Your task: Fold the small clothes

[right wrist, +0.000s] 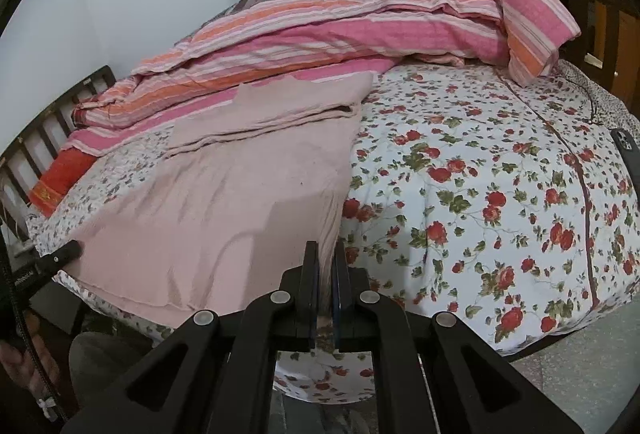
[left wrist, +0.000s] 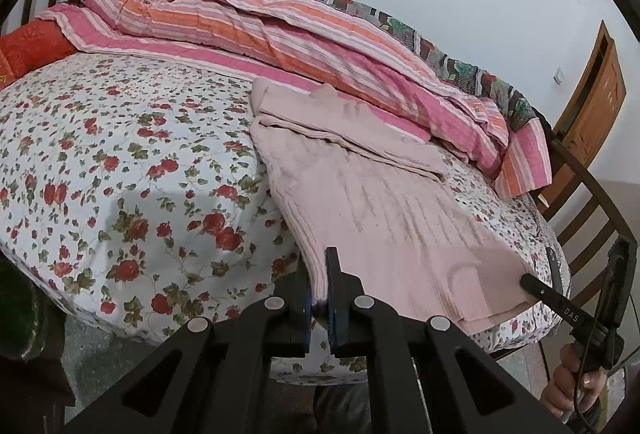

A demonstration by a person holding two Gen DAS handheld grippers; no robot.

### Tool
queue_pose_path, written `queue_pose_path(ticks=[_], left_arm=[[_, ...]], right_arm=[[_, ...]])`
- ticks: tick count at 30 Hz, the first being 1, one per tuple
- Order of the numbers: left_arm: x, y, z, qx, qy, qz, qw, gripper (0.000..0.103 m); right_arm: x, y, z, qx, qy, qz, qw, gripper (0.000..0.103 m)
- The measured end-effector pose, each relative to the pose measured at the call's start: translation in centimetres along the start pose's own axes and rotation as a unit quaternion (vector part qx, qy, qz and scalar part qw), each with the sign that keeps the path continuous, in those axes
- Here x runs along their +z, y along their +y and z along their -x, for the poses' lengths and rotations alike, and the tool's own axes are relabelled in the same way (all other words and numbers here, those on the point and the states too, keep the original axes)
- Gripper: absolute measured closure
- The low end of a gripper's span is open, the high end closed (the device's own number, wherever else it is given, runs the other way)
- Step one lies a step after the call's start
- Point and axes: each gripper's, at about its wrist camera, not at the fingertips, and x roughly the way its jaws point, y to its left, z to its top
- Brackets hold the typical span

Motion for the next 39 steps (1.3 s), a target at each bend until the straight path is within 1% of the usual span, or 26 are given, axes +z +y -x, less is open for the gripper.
queue_pose_path(ticks=[3,12,22,26,34,39], left_arm=[[0.2,0.0,0.2,-0.002,-0.005,0.001,1.0000,0.097],[0.6,-0.1,0.5,-0.003,-0.018,-0.005,0.9998,0.097],[1.4,0.1,0.8,-0.020,-0.032,0.006,0.9993,0.097],[1.8,0.1,0.9,-0.021,-0.036,0.006,0.9991,0.097],[3.5,0.1,0.8,-0.034,-0.050,0.015,0.9981,0.097],[5.5,0.4,0.4,-0.039,-0.057,0.017,0.9975,0.097]], right_arm=[[0.2,0.2,0.2,-0.006,-0.005,0.004,1.000,0.098],[0.6,0.4,0.8,-0.005,-0.020,0.008,1.000,0.098],[1.2,0.4,1.1,0.006,-0.027,0.003,1.000,0.098],[1.5,0.2,1.2,0.009,-0.030,0.000,1.000,0.098],[2.7,0.1,1.2,0.017,-0.041,-0.007,0.999,0.098],[3.9,-0.8,1.3,0.041,-0.058,-0.031,0.997,0.098]])
